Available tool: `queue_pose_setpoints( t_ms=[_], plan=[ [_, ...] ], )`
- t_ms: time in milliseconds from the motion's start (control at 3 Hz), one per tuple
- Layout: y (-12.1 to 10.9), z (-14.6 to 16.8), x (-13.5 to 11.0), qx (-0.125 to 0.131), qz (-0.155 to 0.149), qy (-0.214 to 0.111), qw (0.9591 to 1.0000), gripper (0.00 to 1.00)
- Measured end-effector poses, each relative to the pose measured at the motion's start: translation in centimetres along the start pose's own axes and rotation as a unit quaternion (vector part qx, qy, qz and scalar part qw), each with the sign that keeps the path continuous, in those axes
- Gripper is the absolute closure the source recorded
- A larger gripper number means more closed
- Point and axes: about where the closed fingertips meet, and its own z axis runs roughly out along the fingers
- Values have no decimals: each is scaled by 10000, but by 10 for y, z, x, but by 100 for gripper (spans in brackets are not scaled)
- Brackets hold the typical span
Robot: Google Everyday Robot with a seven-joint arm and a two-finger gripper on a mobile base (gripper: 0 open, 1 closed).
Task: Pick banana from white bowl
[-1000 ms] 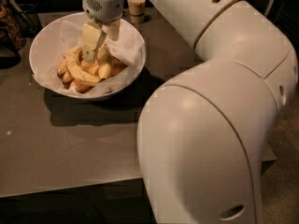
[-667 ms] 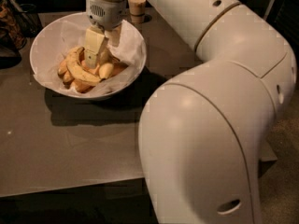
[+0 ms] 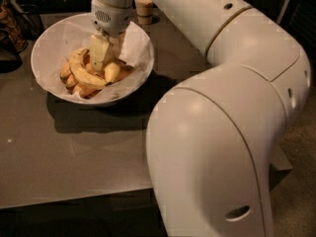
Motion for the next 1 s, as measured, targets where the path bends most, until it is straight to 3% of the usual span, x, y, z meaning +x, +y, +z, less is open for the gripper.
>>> queue_pose_setpoints(
  t_ms=[667, 1000],
  plan=[
    [0, 0, 0, 2, -1, -1, 10000, 94],
    [-1, -15, -1, 422, -293, -54, 9987, 100]
  ],
)
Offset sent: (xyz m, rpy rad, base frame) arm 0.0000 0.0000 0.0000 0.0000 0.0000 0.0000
